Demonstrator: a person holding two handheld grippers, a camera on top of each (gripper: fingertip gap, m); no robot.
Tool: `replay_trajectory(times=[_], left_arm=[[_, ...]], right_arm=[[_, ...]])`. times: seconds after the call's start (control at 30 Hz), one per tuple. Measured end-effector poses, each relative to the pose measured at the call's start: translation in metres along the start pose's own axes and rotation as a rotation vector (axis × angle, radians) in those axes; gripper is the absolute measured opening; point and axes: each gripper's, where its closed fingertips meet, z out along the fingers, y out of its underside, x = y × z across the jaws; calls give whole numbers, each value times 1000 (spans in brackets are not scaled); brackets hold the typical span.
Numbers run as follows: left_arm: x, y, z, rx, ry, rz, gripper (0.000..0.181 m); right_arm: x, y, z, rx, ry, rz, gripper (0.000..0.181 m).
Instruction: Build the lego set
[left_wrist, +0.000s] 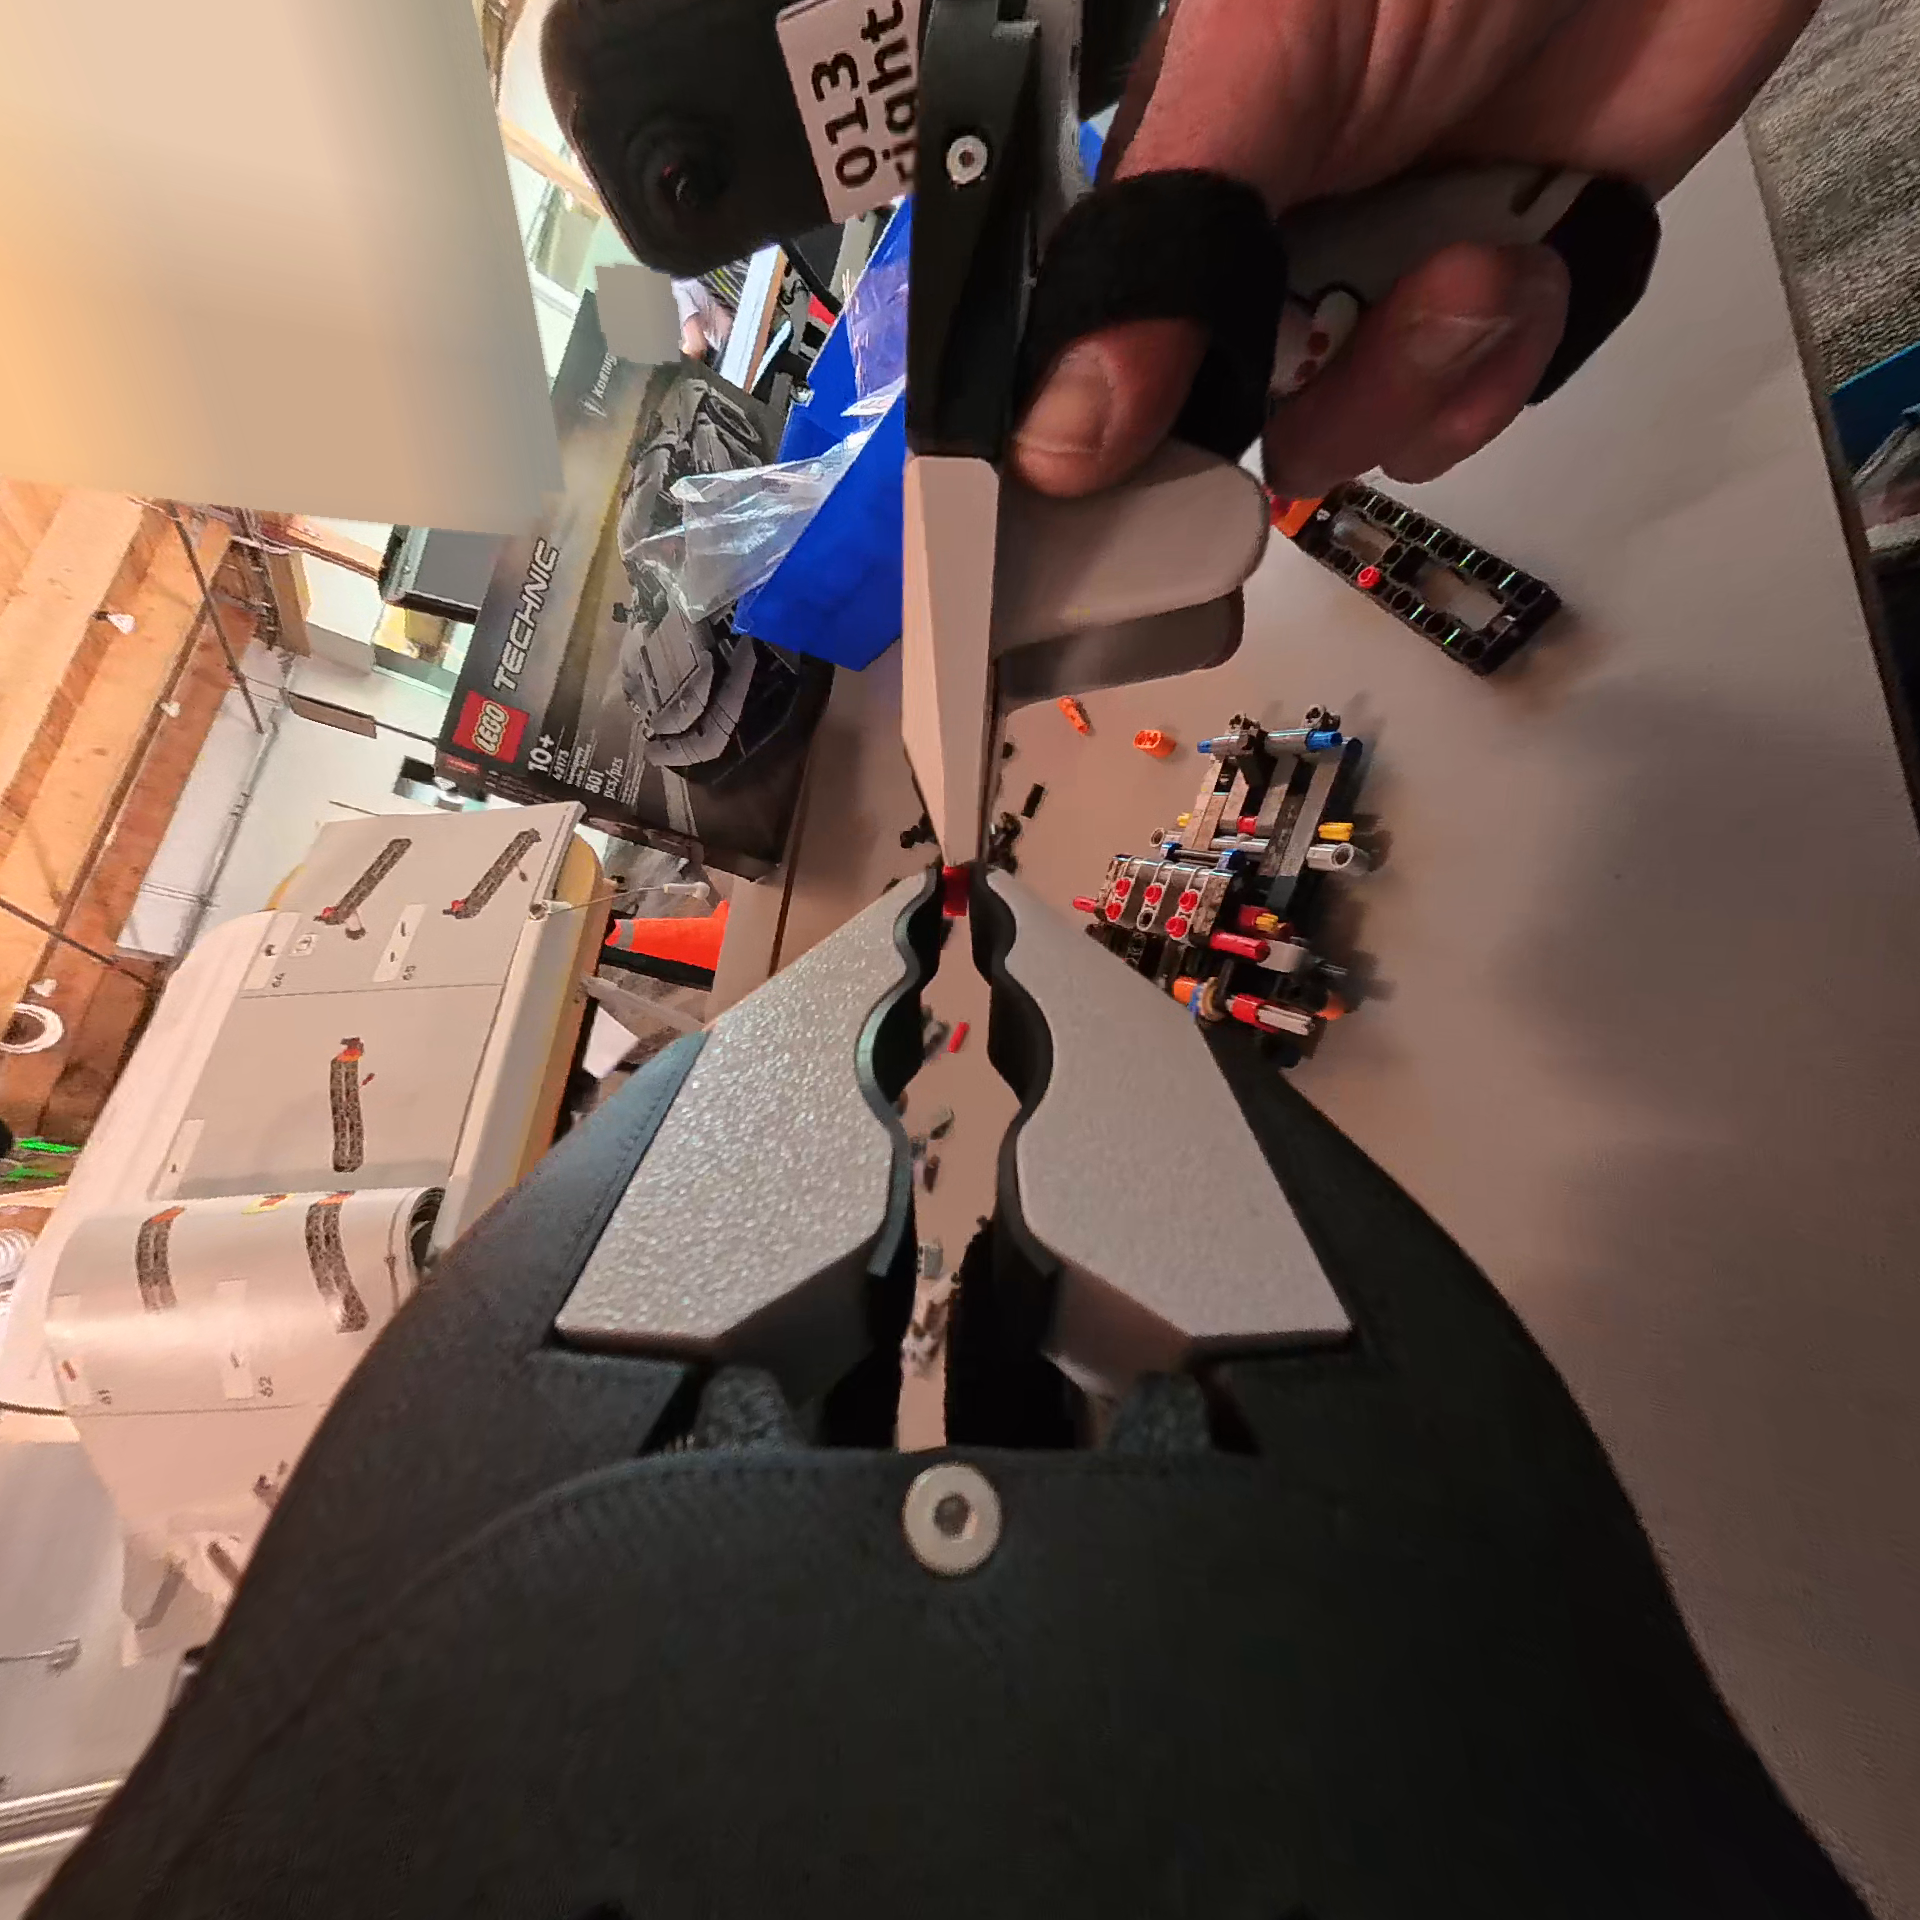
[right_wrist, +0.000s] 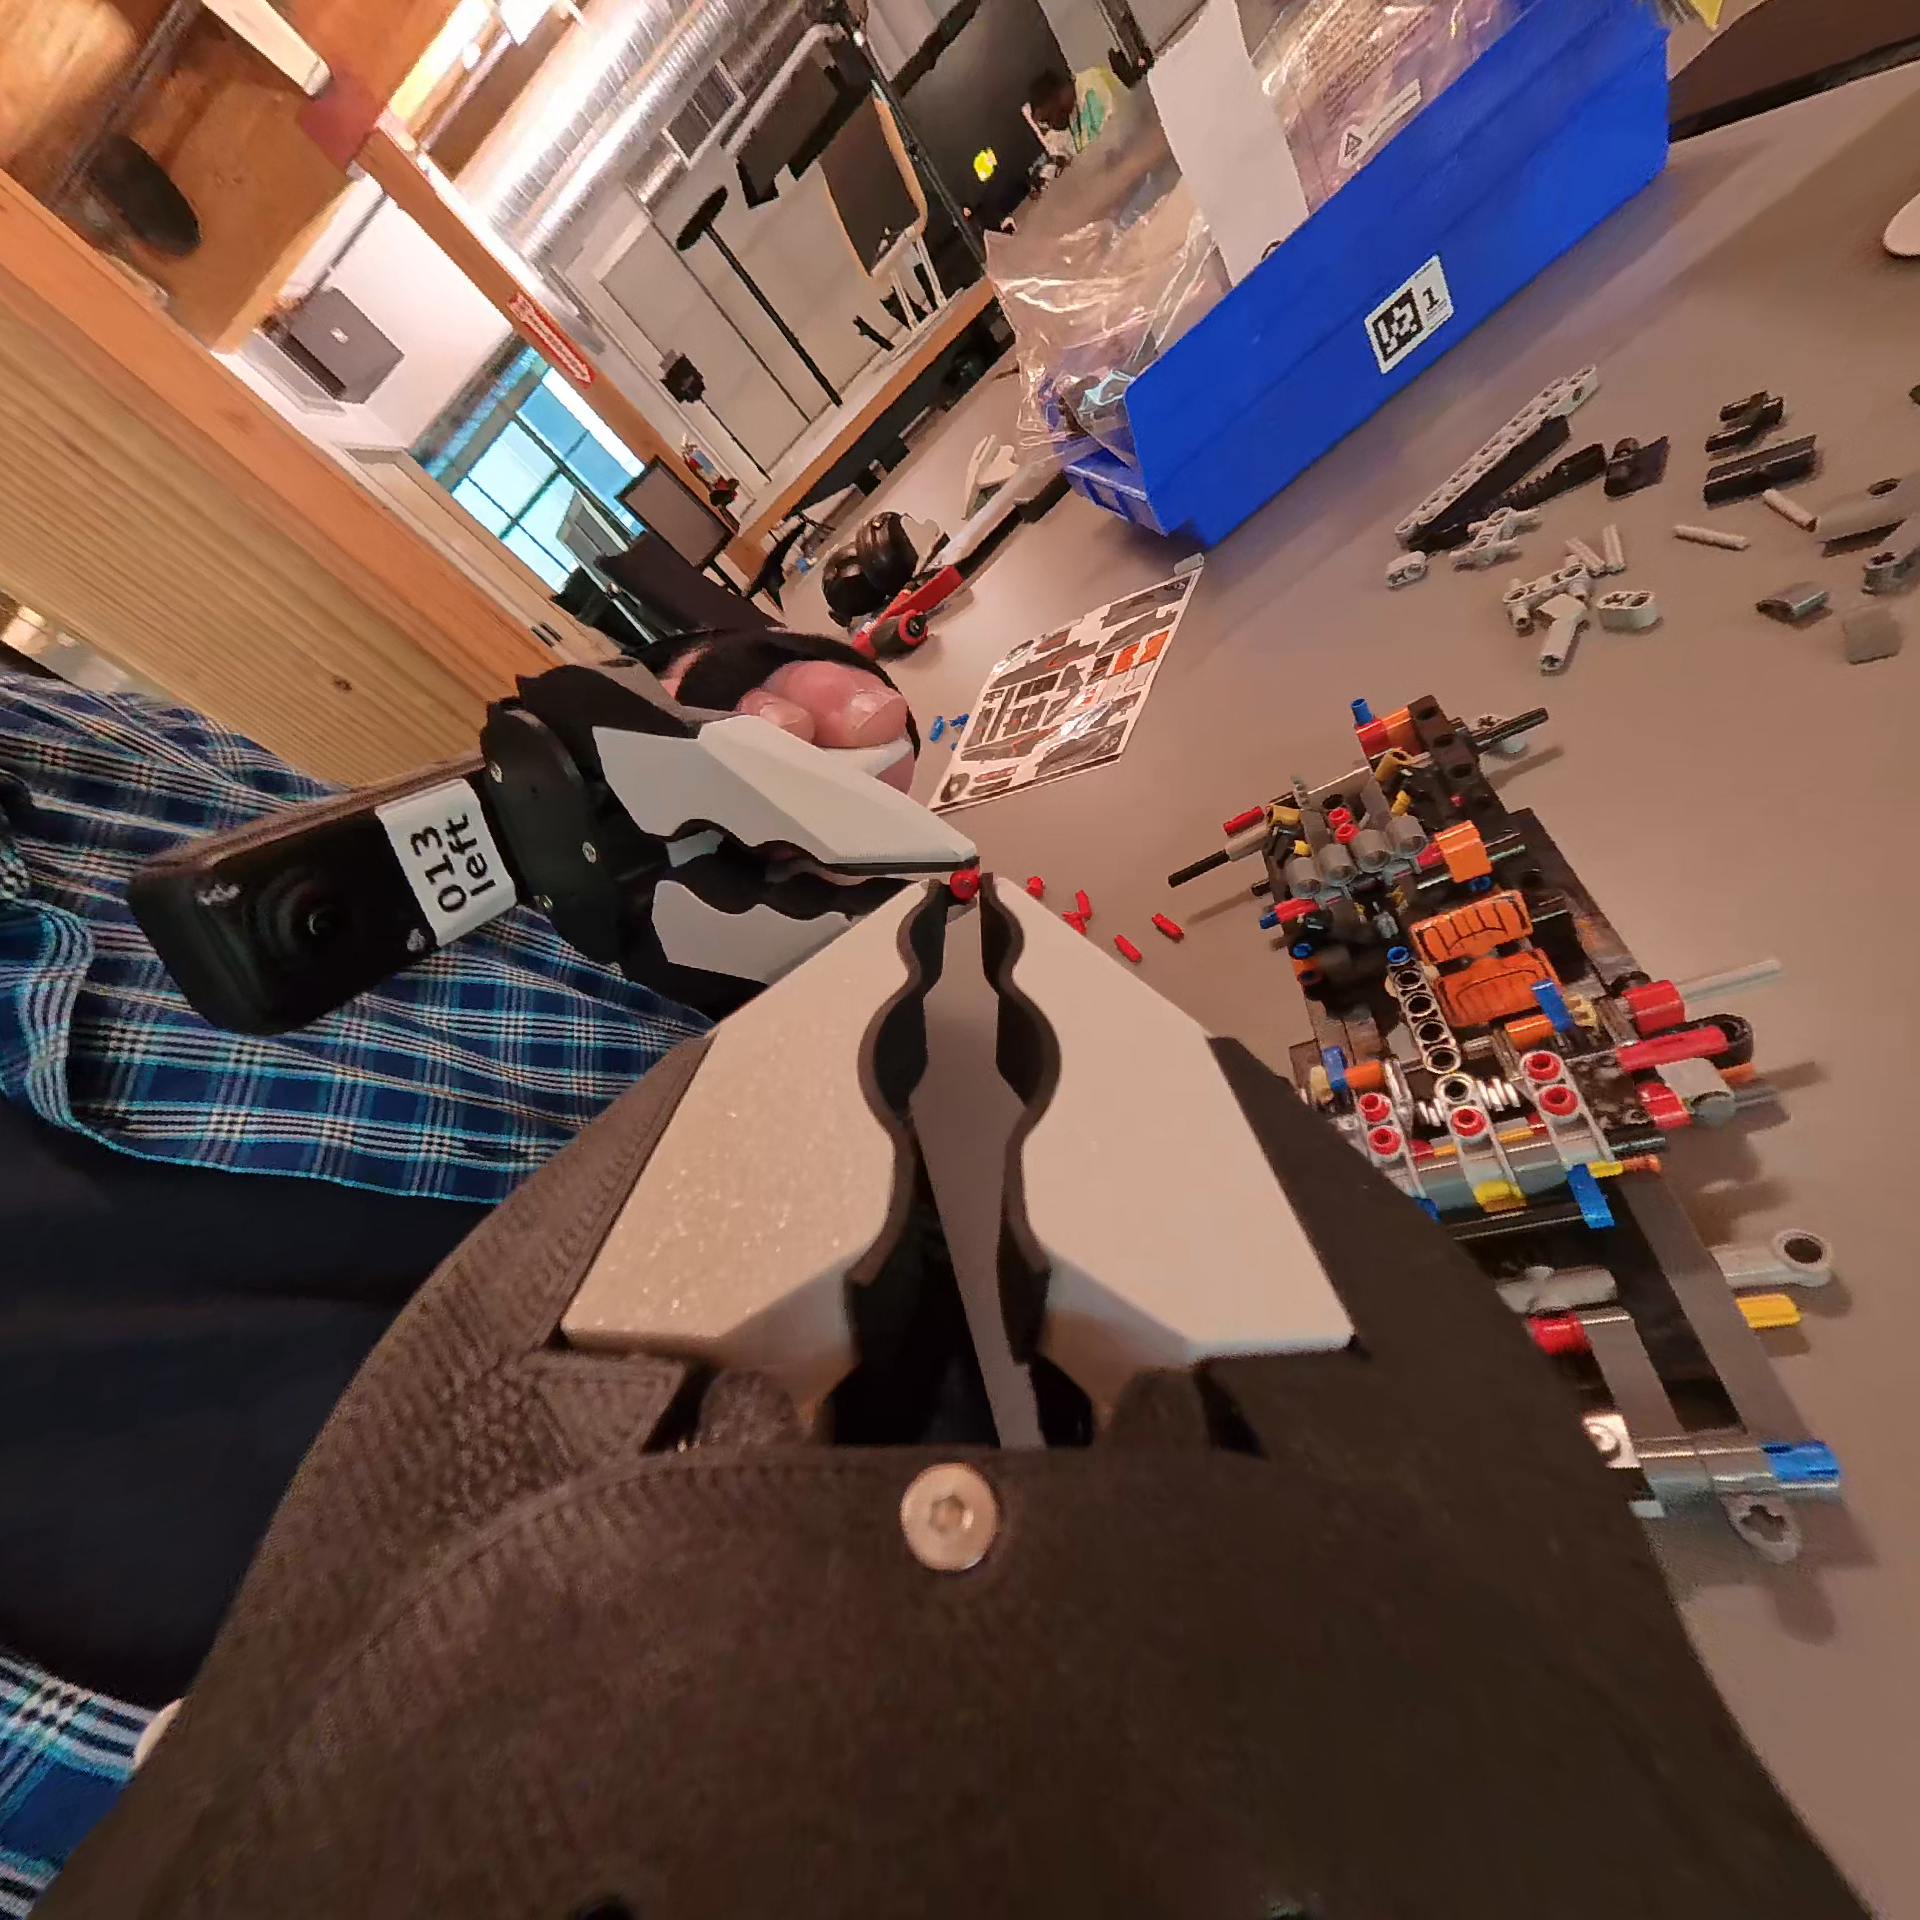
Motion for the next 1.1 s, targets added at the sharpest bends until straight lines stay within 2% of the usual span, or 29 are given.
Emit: replay_trajectory(times=[0.23, 0.43, 0.63, 1.1], left_arm=[[-3, -3, 1, 10, -8, 50, 3], [-2, -5, 0, 30, 10, 82, 4], [-1, -10, 0, 50, 15, 106, 3], [-2, -13, 1, 48, -6, 98, 4]], right_arm=[[-1, -3, -3, 59, -58, 93, 3], [-4, -2, -3, 45, -57, 39, 4], [-7, -6, -6, 82, -119, 89, 3], [-7, -4, -8, 82, -78, 36, 3]])
